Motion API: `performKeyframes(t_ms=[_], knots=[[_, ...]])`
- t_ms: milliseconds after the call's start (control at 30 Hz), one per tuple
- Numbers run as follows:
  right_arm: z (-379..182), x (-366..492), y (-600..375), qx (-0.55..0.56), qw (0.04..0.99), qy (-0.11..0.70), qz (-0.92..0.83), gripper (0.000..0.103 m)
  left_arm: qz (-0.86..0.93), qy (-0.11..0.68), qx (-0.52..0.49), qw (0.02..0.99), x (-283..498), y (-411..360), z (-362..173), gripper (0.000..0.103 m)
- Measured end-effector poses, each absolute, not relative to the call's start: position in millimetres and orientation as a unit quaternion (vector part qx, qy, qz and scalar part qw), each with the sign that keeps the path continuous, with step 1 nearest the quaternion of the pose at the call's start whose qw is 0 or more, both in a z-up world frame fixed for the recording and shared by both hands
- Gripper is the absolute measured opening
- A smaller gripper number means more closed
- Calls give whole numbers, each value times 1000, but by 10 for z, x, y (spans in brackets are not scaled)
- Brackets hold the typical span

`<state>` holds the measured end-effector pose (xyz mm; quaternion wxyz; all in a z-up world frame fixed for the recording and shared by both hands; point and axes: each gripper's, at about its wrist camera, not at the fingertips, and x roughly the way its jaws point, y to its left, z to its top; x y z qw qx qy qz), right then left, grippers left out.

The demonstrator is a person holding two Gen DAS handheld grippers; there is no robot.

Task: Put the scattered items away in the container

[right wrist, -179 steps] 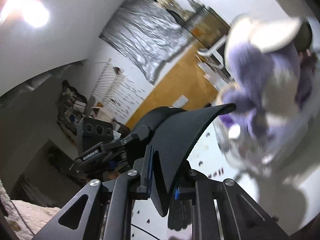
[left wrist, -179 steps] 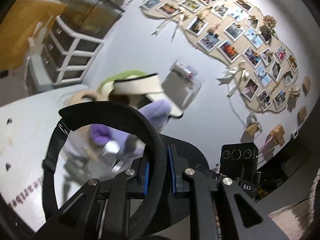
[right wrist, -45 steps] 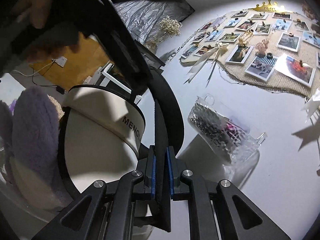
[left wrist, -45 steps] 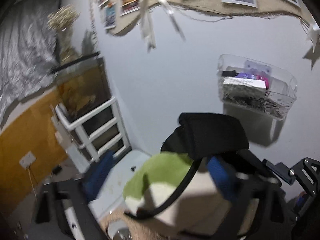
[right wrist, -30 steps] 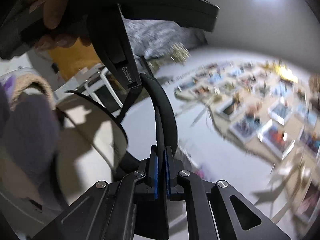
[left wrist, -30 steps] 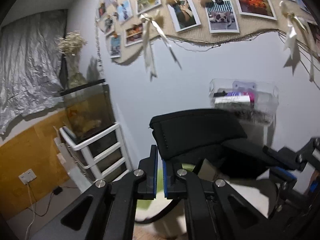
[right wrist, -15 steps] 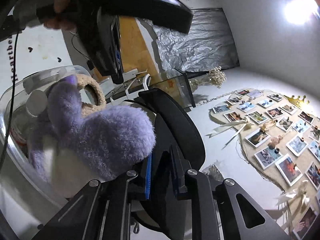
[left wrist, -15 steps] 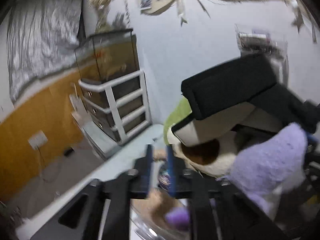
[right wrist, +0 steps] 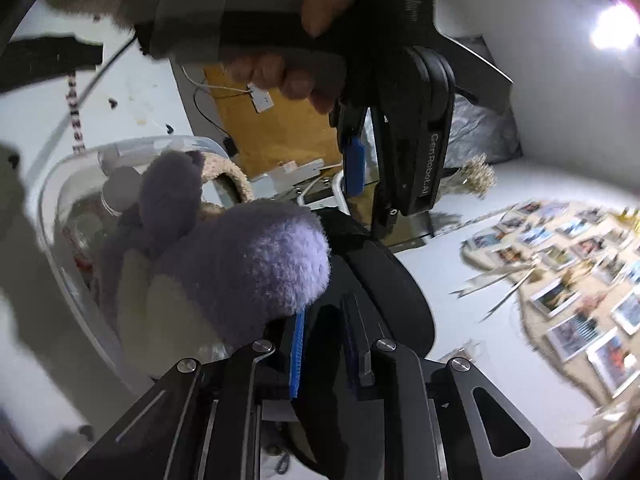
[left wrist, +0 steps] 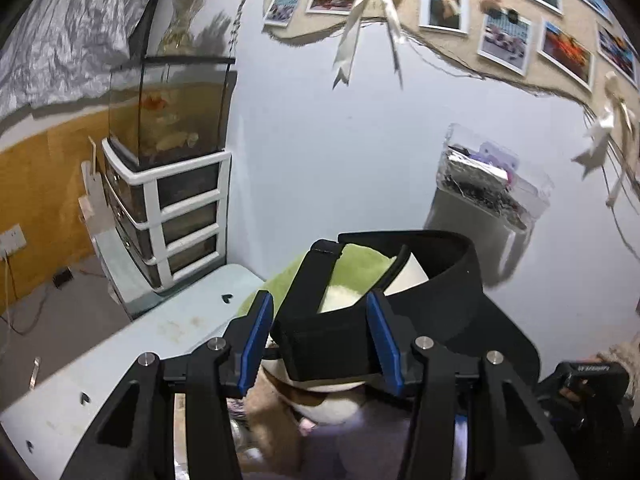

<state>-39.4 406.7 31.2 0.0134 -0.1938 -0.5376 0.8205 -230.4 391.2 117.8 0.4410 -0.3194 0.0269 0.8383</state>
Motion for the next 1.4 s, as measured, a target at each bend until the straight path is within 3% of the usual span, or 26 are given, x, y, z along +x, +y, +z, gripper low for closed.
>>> performKeyframes(t_ms=[167,333,533,767,900,1033,1100,1233,1400], knots=[[543,-346,4190,-219,3,-454,864,18,842,42,-323,429,-2280,3893,1106,49],[1091,-220,4548,-222,-36,-264,938,18,845,57,-324,422,-2255,3875,1041,49],[1585,-461,5154,-201,30,-107,973,18,844,60,-327,420,-2254,3839,986,48],[1296,-1092,5558,-259,129,-74,954,18,844,49,-330,419,-2256,3764,1025,48],[1161,-1194,5642,-267,100,-35,958,18,848,27,-325,418,-2320,3696,1174,49],[1009,-1171,5502,-276,67,-48,958,17,861,20,-315,399,-2454,3728,1293,49],[978,-1138,5423,-272,67,-67,958,17,872,38,-307,380,-2529,3812,1283,58],[977,-1124,5468,-277,51,-51,958,17,863,67,-336,371,-2720,3964,1086,58],[945,-1094,5470,-286,20,-48,957,17,841,69,-370,389,-2743,3913,881,49]])
